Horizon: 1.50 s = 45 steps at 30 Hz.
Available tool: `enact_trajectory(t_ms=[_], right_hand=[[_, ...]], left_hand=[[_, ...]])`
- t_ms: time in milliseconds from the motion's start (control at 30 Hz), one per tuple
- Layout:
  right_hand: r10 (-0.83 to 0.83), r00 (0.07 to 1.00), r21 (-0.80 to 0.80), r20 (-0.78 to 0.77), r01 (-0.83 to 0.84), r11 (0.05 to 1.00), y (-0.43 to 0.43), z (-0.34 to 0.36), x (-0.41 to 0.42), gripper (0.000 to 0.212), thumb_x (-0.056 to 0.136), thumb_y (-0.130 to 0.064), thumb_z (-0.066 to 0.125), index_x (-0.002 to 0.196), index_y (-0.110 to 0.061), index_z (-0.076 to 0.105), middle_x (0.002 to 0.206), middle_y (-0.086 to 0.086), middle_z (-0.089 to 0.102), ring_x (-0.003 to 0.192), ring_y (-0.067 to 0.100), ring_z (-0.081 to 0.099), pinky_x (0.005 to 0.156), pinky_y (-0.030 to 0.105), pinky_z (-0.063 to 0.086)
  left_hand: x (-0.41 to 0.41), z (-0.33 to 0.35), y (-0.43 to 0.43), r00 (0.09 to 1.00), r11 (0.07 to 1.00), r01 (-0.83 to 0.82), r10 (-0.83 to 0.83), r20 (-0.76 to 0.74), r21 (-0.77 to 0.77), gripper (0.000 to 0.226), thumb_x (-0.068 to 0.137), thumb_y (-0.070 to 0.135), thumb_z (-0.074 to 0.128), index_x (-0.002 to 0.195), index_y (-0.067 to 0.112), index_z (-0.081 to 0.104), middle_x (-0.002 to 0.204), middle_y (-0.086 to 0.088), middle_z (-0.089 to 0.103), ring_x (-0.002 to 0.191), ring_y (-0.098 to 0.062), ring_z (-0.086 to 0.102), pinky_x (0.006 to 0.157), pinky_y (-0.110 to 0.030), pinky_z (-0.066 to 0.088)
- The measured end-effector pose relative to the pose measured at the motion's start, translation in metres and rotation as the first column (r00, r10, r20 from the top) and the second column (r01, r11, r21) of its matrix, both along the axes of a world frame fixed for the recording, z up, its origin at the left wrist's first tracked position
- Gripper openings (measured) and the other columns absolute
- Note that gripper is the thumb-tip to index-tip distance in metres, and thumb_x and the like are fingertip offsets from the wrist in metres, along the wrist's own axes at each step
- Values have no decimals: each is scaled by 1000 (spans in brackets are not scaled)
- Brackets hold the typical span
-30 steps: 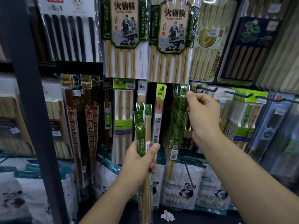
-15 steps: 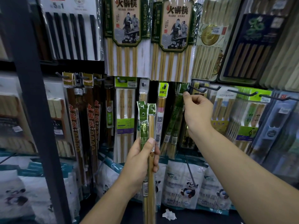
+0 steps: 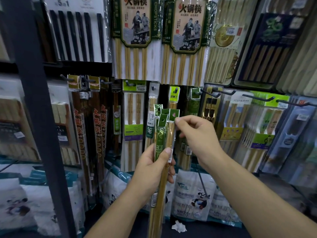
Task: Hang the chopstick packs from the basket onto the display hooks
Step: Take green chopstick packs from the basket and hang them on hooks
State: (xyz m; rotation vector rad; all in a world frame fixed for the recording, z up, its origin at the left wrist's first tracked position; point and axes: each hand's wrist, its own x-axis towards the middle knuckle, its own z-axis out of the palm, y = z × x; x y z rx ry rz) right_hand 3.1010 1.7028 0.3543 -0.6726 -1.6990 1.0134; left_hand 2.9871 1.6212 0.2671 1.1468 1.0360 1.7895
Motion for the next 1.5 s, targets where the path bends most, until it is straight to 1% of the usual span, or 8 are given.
enact_trajectory(t_ms=[133, 233, 300, 400, 567, 1133, 1300, 1500], right_hand=[[41, 999, -32, 2, -41, 999, -5, 1, -1, 12, 95, -22, 69, 85, -18, 74, 71, 0, 65, 62, 4, 55, 58, 17, 49], [8, 999, -44, -53, -10, 999, -4, 3, 0, 16, 97, -20, 66, 83, -19, 73, 68, -9, 67, 61, -1, 57, 56, 13, 47], [-22, 992, -66, -121, 14, 998, -2, 9, 2, 17, 98, -19, 65, 83, -20, 73, 67, -12, 67, 61, -2, 58, 56, 12, 46], [-68, 976, -62, -206, 56, 996, 2, 21, 7, 18, 99, -21, 63, 83, -23, 71, 66, -13, 62, 62, 1, 56, 56, 15, 45], [-129, 959, -18, -253, 129, 991, 8, 31, 10, 17, 100, -24, 62, 85, -26, 68, 75, -5, 58, 73, 12, 53, 65, 27, 44], [-199, 939, -39, -279, 196, 980, 20, 35, 8, 26, 100, -25, 62, 74, -20, 64, 63, -5, 48, 60, 10, 45, 60, 19, 44], [-222, 928, -62, -299, 214, 975, 22, 34, 5, 30, 100, -24, 62, 70, -18, 61, 56, -8, 44, 53, 7, 41, 55, 12, 43], [-218, 922, -57, -320, 211, 976, 26, 33, 3, 35, 100, -25, 62, 67, -17, 58, 57, -6, 43, 54, 8, 41, 60, 10, 46]], left_hand=[[0, -1, 1, 1000, 1000, 7, -7, 18, 12, 8, 92, 39, 66, 93, 33, 70, 78, -4, 70, 66, -21, 69, 54, -32, 57], [0, -3, 1, 998, 1000, 18, -19, 60, 17, 14, 95, 42, 66, 100, 31, 72, 86, -7, 75, 76, -24, 74, 64, -35, 61], [-1, -4, 1, 998, 999, -52, 52, 21, 7, 19, 93, 45, 62, 96, 29, 72, 89, -3, 76, 82, -19, 74, 71, -26, 59], [-2, -5, 2, 994, 994, -103, 104, -36, 32, 24, 91, 45, 57, 86, 25, 67, 78, 2, 66, 73, -14, 65, 70, -21, 56], [-4, -6, 5, 997, 997, -73, 74, -11, 27, 34, 91, 43, 57, 97, 10, 60, 75, 2, 61, 67, -14, 59, 65, -28, 57], [0, -7, 2, 997, 997, -80, 80, -24, -4, 19, 105, 27, 51, 102, 10, 60, 77, -3, 62, 69, -17, 60, 65, -27, 55], [2, -4, 1, 997, 997, -73, 73, -12, -5, 21, 101, 31, 53, 101, 11, 60, 77, -3, 61, 68, -18, 60, 64, -27, 55], [1, -4, 1, 998, 998, -61, 61, -9, -2, 25, 97, 36, 55, 99, 13, 61, 76, -3, 62, 69, -18, 59, 64, -28, 55]])
